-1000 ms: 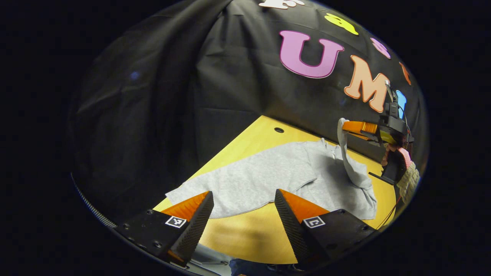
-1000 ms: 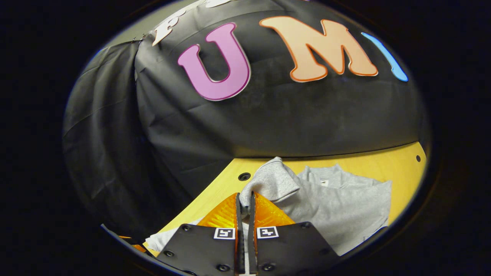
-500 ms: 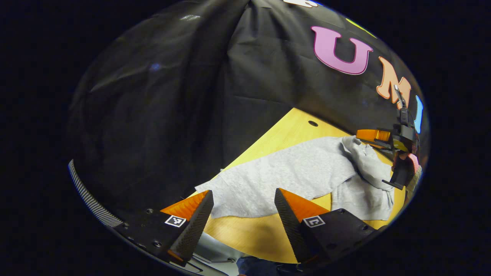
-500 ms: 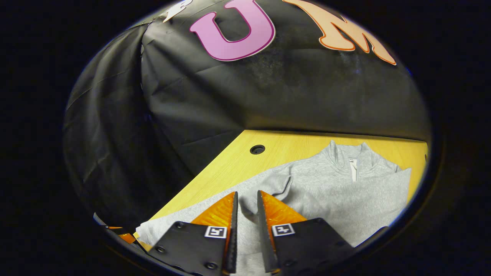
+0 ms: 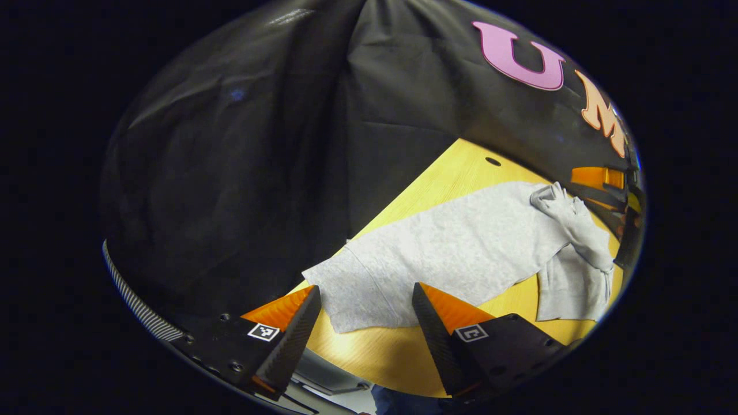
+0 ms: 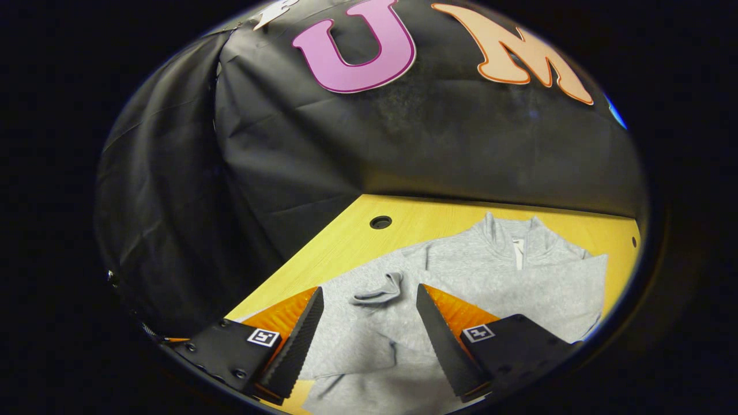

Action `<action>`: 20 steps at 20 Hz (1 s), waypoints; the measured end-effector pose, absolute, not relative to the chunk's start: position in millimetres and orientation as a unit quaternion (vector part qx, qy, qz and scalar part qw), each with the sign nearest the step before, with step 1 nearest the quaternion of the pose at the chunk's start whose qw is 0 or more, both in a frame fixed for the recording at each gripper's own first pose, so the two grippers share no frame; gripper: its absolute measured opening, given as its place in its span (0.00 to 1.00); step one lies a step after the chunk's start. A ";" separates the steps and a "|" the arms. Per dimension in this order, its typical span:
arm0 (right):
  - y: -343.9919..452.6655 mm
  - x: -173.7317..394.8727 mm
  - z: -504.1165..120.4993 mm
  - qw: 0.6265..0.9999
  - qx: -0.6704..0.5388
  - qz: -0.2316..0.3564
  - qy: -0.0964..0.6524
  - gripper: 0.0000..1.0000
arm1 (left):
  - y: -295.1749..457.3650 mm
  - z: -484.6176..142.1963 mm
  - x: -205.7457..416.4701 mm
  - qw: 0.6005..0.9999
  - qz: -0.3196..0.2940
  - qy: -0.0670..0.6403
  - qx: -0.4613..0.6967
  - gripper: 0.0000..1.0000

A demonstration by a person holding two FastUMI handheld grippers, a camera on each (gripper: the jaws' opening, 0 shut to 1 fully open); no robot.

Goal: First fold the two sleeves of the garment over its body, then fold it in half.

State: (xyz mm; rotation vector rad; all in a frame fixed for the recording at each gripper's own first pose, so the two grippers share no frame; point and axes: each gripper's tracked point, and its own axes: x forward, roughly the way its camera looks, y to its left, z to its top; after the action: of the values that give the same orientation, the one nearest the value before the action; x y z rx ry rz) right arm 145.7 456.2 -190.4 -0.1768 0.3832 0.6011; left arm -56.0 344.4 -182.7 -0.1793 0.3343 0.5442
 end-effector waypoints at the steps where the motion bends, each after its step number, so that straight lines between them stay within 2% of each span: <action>1: 449.4 144.6 -184.5 0.935 -0.087 0.291 0.183 0.99 | 343.3 -186.6 -55.9 0.945 0.266 0.168 -0.090 0.94; 4: 418.9 144.6 -171.9 0.940 -0.100 0.276 0.176 0.99 | 346.0 -196.8 -54.8 0.941 0.273 0.179 -0.087 0.94; 5: 407.6 145.8 -169.0 0.942 -0.105 0.267 0.175 0.99 | 345.2 -197.6 -54.0 0.941 0.274 0.181 -0.083 0.97; 11: 338.1 144.1 -147.8 0.954 -0.116 0.218 0.168 0.99 | 344.3 -198.9 -55.1 0.939 0.281 0.183 -0.076 0.94; 12: 326.9 142.9 -144.7 0.956 -0.114 0.211 0.167 0.96 | 343.9 -199.2 -55.3 0.939 0.282 0.183 -0.078 0.92; 13: 317.8 141.5 -141.3 0.958 -0.112 0.203 0.166 0.99 | 343.3 -198.5 -54.9 0.939 0.283 0.182 -0.079 0.93; 15: 300.2 137.3 -137.0 0.962 -0.108 0.190 0.165 0.99 | 338.3 -198.0 -48.2 0.941 0.275 0.183 -0.079 0.80; 16: 292.3 134.9 -136.3 0.963 -0.106 0.186 0.165 0.99 | 334.8 -198.5 -45.9 0.942 0.270 0.185 -0.076 0.63; 20: 265.5 126.9 -133.1 0.966 -0.097 0.170 0.167 0.99 | 327.8 -196.5 -37.5 0.940 0.274 0.185 -0.078 0.18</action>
State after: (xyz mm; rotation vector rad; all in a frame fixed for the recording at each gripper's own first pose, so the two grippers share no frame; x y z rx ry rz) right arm 126.9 265.5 -133.1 -0.1960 0.3377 0.3441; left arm -37.5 327.8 -196.5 -0.1582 0.3782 0.5593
